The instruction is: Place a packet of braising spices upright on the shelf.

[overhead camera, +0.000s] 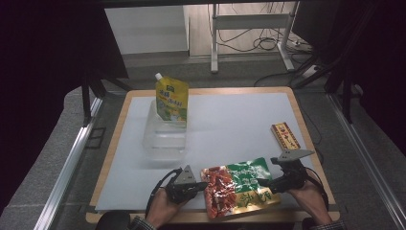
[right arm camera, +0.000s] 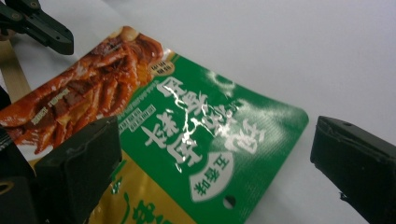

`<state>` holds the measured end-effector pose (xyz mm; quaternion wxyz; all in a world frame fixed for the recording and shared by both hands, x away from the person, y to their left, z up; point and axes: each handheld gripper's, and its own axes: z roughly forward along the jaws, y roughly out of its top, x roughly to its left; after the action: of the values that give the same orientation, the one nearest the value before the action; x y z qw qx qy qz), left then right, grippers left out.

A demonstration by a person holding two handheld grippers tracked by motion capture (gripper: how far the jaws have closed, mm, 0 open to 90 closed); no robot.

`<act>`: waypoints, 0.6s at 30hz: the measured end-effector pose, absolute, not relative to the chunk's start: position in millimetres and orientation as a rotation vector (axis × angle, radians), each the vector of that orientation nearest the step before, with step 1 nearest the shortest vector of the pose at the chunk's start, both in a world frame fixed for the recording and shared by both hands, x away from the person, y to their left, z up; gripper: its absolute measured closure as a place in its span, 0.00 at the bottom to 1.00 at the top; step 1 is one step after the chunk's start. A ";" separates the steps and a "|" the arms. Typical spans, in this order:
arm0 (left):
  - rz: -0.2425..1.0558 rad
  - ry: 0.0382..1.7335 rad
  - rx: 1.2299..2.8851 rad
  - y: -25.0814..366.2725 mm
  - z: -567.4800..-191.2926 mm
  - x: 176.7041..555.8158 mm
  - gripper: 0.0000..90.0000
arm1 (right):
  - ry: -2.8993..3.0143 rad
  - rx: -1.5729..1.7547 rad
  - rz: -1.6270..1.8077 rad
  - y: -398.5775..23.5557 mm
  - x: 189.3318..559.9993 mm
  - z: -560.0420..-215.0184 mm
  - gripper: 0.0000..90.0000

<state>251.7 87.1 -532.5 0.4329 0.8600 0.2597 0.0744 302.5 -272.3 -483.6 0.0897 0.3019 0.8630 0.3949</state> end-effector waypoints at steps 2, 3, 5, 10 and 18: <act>0.191 0.646 2.145 85.3 -532.6 251.9 1.00 | 2.569 0.910 1.173 -273.8 302.4 -485.1 0.02; 0.195 0.642 2.145 83.5 -532.9 252.1 1.00 | 2.575 0.918 1.171 -275.3 302.7 -486.8 0.02; 0.198 0.635 2.161 79.9 -534.2 253.0 1.00 | 2.586 0.934 1.164 -277.2 302.9 -489.9 0.02; 0.185 0.646 2.197 75.9 -541.7 256.7 1.00 | 2.619 0.962 1.143 -279.0 304.6 -496.1 0.02; 0.171 0.659 2.198 74.8 -543.8 257.3 1.00 | 2.670 0.996 1.141 -278.9 307.5 -504.1 0.02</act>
<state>257.3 74.8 -543.8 0.4081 0.8721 0.2615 0.0680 307.5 -278.9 -504.1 0.0360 0.3244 0.8692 0.3713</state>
